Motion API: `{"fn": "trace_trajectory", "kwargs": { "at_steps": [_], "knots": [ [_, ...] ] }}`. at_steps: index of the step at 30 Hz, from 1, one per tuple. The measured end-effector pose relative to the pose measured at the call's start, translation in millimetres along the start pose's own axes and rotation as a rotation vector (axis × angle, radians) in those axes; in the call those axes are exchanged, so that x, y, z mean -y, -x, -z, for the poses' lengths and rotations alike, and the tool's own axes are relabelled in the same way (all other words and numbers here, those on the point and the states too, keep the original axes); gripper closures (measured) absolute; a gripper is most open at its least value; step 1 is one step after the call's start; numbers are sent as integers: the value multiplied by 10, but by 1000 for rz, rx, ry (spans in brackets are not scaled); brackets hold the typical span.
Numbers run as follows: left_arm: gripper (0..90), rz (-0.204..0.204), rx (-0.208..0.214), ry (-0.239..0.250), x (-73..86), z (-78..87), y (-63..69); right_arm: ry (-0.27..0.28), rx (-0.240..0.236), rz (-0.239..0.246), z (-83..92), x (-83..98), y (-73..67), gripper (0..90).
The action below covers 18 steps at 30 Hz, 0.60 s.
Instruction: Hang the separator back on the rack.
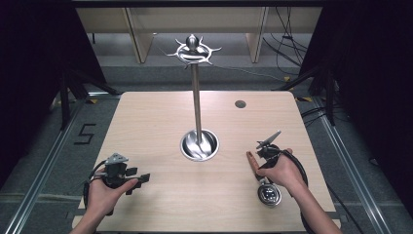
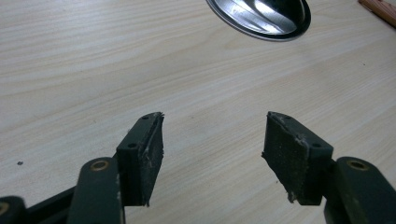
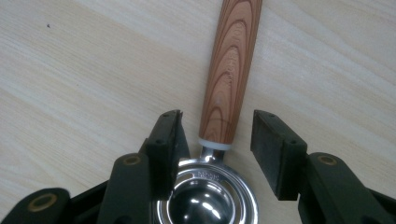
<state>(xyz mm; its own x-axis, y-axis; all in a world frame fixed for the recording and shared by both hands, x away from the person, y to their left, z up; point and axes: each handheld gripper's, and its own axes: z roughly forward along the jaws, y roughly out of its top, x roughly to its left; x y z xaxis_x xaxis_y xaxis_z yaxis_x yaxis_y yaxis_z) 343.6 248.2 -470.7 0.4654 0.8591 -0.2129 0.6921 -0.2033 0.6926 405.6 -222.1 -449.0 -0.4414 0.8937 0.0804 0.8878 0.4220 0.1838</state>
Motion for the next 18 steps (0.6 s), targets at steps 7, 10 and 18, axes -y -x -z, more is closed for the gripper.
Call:
{"fn": "trace_trajectory", "kwargs": {
  "at_steps": [7,10,18],
  "knots": [
    [369,-23,8,-27,-1,24,-26,-51,-10,-44,-48,-31,-82,581],
    [369,3,5,-6,0,-5,-7,-66,-3,-49,-97,-39,-74,584],
    [369,5,1,-12,4,-16,-5,-63,32,-90,-183,-34,-37,605]
  ]
}}
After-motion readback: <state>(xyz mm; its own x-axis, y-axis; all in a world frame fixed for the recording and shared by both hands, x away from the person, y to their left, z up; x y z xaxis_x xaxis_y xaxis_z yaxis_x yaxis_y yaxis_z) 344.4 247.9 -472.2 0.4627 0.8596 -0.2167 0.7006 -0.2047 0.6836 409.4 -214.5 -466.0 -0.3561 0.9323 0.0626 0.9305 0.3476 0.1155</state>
